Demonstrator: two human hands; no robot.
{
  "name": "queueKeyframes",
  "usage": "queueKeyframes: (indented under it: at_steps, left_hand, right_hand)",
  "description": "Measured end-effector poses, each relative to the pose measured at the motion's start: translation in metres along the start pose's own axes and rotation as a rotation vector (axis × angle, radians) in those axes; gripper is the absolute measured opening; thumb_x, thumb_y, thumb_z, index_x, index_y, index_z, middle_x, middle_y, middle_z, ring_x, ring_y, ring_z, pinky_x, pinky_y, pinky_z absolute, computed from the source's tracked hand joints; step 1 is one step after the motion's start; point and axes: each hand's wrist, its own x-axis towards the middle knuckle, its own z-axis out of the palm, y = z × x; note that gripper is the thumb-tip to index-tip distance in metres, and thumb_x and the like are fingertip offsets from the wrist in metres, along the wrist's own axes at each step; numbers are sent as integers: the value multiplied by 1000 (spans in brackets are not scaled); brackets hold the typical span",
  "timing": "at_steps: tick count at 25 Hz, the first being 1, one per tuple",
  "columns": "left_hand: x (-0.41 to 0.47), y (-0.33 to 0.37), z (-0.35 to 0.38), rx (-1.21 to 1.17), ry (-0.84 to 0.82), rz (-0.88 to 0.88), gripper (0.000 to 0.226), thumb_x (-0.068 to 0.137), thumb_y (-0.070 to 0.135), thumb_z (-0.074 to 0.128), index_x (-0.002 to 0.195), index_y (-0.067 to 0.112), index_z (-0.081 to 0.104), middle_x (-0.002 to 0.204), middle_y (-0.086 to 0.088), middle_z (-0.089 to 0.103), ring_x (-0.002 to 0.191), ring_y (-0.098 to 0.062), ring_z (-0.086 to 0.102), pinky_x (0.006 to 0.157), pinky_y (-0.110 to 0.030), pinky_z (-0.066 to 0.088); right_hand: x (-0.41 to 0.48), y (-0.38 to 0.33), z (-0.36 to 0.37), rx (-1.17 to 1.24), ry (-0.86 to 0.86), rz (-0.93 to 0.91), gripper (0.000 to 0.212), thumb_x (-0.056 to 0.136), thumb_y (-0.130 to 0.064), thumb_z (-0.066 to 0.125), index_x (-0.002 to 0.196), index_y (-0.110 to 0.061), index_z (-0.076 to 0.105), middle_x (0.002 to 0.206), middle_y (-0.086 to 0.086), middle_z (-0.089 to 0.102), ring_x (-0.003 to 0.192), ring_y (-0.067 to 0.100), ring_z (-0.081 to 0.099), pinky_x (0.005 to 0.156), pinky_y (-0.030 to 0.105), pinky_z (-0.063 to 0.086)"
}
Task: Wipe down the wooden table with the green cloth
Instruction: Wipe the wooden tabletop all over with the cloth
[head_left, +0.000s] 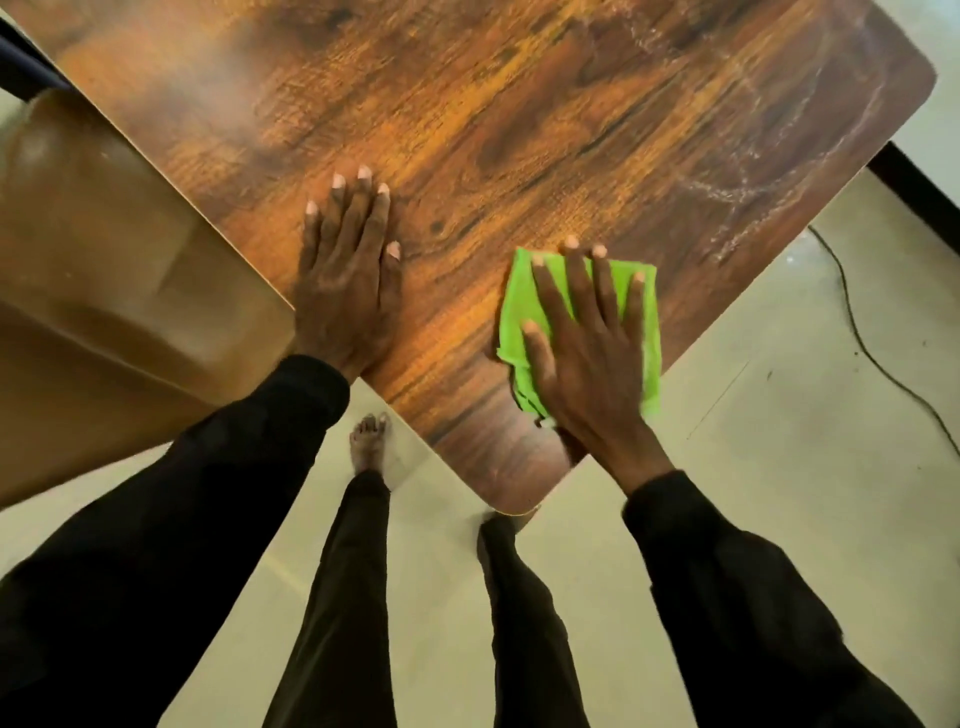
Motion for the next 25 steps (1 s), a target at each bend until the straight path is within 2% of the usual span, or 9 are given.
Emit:
queueKeyframes:
  at_steps: [2,5,6,10,13,15,19,21,25]
  left_hand:
    - [-4,9,4,28,23,-42,53,115,23,33,165,5,29,174,-15,23,164,-31,17,134,-53,13]
    - [-4,17,3,46,17,-69,54,115,22,33,165,3,27,174,-16,21,164,-32,15,134,-52,12]
    - [-4,20,1,49,6,-88,55,115,23,32,165,3,27,175,-17,20,164,-32,14,135,-51,11]
    - [1,35,0,49,-26,-190,60,113,32,28,166,4,24,176,-15,16,165,-29,8,135,-49,5]
    - [8,41,5,60,-11,-216,61,113,34,26,166,5,23,176,-15,15,165,-28,7,135,-49,4]
    - [10,38,12,66,27,-225,60,113,34,28,166,5,25,176,-15,17,165,-28,9,135,-51,6]
    - [15,32,21,67,95,-208,58,113,33,35,165,6,31,174,-15,23,164,-30,15,134,-55,13]
    - [16,29,22,83,109,-211,58,113,30,39,164,5,31,174,-15,24,164,-31,17,132,-57,16]
    - [20,24,22,87,93,-212,60,113,31,40,166,6,27,175,-14,20,165,-30,15,133,-56,17]
  right_hand:
    - [16,-14,-1,30,-28,-71,67,113,-51,33,174,-25,25,184,9,11,171,35,5,134,65,6]
    - [-21,-16,5,50,-102,-414,66,114,-53,35,174,-26,26,184,10,11,171,36,4,135,67,3]
    - [-35,-5,4,52,-117,-463,65,115,-53,31,174,-26,26,184,9,11,171,34,4,135,67,3]
    - [-5,58,-10,16,-84,-280,64,115,-51,25,173,-26,28,184,7,10,171,33,6,133,68,12]
    - [75,67,-20,8,-53,-165,64,115,-50,28,174,-26,23,184,8,7,171,34,5,134,64,7]
    - [104,45,-20,14,-75,-248,65,114,-50,30,174,-26,24,184,8,7,171,34,3,134,64,5]
    - [80,41,-6,10,-84,-551,66,113,-50,37,173,-25,29,184,8,12,171,33,6,135,65,7]
    - [87,57,-8,32,-61,-525,64,113,-50,37,172,-25,32,184,7,13,171,32,7,135,64,9]
    - [186,40,-12,-11,-19,-341,65,113,-48,35,173,-25,28,184,7,13,170,33,10,134,65,9]
